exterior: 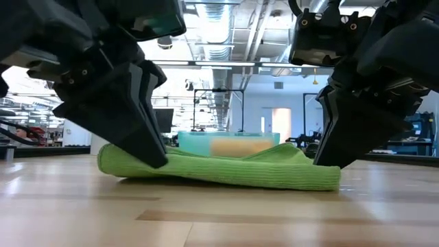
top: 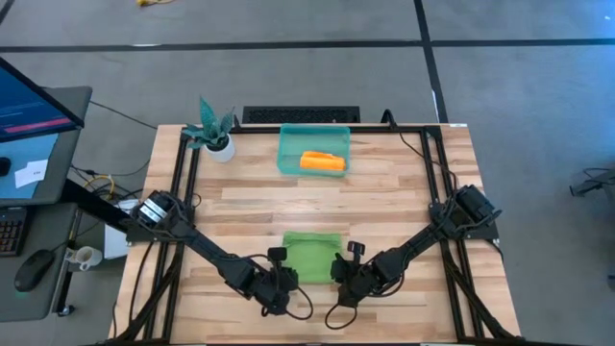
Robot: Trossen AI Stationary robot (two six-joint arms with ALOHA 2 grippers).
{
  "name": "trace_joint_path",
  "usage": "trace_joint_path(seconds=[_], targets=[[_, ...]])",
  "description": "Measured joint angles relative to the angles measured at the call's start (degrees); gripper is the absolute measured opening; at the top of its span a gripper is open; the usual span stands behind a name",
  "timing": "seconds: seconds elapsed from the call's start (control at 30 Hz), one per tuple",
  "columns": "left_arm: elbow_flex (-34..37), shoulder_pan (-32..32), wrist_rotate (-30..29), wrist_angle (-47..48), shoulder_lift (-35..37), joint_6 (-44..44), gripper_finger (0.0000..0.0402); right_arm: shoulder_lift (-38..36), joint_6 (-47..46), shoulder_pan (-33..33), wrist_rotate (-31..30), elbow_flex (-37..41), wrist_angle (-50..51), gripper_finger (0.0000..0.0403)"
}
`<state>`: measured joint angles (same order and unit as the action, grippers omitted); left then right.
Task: Roll microfiber towels into tight, uniform cylinder then place into a basket
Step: Roll the green microfiber cloth
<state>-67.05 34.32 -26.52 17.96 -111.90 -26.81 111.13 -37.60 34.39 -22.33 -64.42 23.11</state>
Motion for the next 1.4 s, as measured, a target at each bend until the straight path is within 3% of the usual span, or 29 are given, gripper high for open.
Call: trace_joint_path(seconds=[0.63, 1.1, 1.23, 1.4], targets=[[-0.09, 0.31, 0.26, 0.61, 0.09, -0.31, 0.0022, -0.01, 0.02, 0.07, 0.22, 0.00, 0.56, 0.0012], [-0.13, -0.85, 1.77, 1.06, 0.18, -0.87, 0.0156, -0.02, 0.04, 0.11, 0.28, 0.00, 0.88, 0.0013], [-0.15, -0.45, 1.78, 2.25, 1.17, -0.87, 0.0171, -0.02, 0.13, 0.18, 0.28, 0.00, 1.10, 0.0015], [-0.15, 1.23, -2.97, 4.65, 3.91, -1.38, 0.0173, -0.07, 0.11, 0.67, 0.17, 0.00, 2.27, 0.0015]])
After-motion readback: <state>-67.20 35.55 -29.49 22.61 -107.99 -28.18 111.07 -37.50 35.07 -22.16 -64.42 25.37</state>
